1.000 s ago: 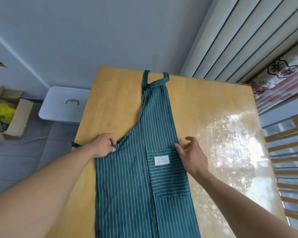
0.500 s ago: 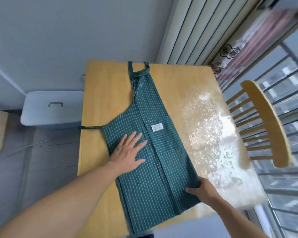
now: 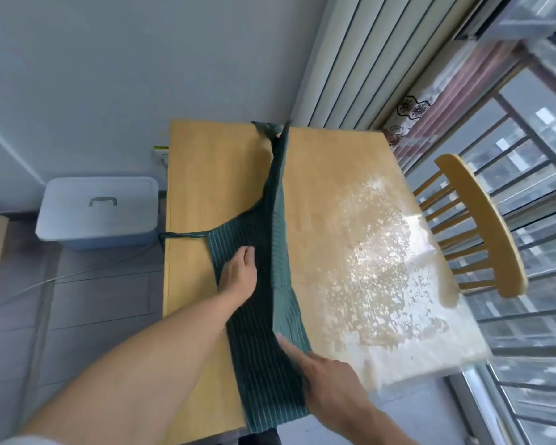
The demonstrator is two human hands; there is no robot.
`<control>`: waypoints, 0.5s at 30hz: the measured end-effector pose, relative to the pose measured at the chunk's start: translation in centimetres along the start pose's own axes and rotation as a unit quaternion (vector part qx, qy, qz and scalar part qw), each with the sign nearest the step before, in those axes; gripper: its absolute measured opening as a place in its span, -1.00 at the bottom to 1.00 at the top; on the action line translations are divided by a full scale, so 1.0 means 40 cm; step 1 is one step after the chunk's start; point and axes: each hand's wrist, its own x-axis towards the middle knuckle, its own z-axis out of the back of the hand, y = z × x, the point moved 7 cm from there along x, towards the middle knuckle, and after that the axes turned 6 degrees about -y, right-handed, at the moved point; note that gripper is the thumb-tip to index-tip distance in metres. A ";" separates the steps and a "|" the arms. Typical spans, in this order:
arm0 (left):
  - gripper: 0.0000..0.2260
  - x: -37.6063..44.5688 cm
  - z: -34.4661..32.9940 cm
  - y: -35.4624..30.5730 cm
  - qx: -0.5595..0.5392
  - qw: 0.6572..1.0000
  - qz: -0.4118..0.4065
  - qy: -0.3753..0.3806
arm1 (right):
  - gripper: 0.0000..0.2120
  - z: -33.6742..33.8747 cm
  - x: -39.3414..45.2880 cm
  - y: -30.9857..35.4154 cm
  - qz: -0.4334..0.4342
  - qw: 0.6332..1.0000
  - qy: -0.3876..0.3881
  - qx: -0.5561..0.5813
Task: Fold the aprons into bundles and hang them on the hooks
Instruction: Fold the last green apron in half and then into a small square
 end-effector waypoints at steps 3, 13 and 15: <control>-0.36 0.058 0.074 0.086 -0.174 0.972 0.148 -0.046 | -0.01 -0.108 0.045 0.078 0.001 0.993 0.080 -0.091; -0.80 0.122 0.096 0.189 -0.143 0.974 0.176 -0.025 | -0.18 -0.223 0.054 0.106 -0.001 0.984 0.177 -0.015; -0.78 0.126 0.096 0.200 -0.193 0.961 0.196 -0.035 | -0.17 -0.228 0.059 0.081 0.006 0.985 0.172 -0.001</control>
